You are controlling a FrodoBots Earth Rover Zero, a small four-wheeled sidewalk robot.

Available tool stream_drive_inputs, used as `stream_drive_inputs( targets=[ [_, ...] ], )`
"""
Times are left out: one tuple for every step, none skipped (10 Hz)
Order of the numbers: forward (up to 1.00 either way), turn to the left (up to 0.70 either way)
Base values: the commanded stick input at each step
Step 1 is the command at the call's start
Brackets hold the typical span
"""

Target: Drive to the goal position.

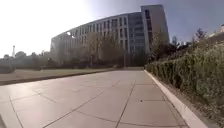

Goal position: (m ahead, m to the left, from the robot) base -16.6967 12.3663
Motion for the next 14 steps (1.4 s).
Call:
stream_drive_inputs(
  targets=[
    [0.04, 0.00],
    [0.04, 0.00],
    [0.04, 0.00],
    [0.04, 0.00],
    [0.04, 0.00],
    [0.04, 0.00],
    [0.04, 0.00],
    [0.04, 0.00],
    [0.04, 0.00],
    [0.04, 0.00],
    [0.04, 0.00],
    [0.04, 0.00],
    [0.04, 0.00],
    [0.04, 0.00]
  ],
)
